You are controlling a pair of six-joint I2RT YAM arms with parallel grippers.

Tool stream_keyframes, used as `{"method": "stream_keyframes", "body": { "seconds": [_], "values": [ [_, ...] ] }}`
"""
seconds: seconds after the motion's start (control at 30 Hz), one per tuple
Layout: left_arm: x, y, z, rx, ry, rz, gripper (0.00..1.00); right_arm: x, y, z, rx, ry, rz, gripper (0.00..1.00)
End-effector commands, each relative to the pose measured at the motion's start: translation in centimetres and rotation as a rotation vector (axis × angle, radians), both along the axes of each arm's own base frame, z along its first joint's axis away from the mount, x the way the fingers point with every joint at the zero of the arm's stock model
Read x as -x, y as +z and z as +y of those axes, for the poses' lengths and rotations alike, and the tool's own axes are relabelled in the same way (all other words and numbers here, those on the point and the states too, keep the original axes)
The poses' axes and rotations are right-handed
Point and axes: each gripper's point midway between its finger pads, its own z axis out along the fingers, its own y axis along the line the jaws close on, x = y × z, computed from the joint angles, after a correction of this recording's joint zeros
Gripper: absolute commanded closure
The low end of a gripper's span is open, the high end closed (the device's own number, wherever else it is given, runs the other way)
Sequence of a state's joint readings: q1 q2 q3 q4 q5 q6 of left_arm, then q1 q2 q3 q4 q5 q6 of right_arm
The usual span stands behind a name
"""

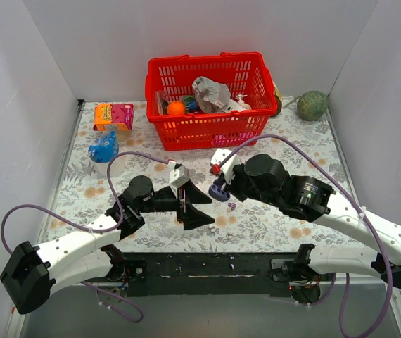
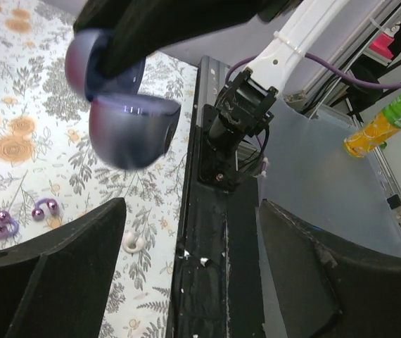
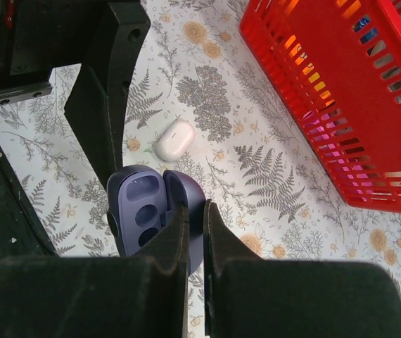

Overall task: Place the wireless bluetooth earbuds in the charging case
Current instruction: Adjust the charging case.

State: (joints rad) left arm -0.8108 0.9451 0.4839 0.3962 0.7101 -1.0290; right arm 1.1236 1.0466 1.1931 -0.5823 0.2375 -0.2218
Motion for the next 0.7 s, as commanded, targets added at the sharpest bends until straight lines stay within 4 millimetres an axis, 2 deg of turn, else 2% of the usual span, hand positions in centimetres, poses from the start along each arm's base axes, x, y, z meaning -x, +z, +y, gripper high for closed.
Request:
{"method": "stream_keyframes", "body": {
  "seconds": [0.0,0.4,0.67],
  "values": [
    [-0.5,3.2,-0.4,0.08,-0.003,-0.102,0.28,0.2,1.5,1.3,-0.053,0.027,-0.019,0.99],
    [-3.0,2.6,-0.6,0.069,0.108,-0.136,0.31,1.5,1.0,3.2,-0.073,0.07,0.021,0.99],
    [-3.2,2.8,-0.7,0.077,0.117,-0.153,0.33,2.1,0.6,4.0,-0.066,0.088,0.033,0.99]
  ]
}}
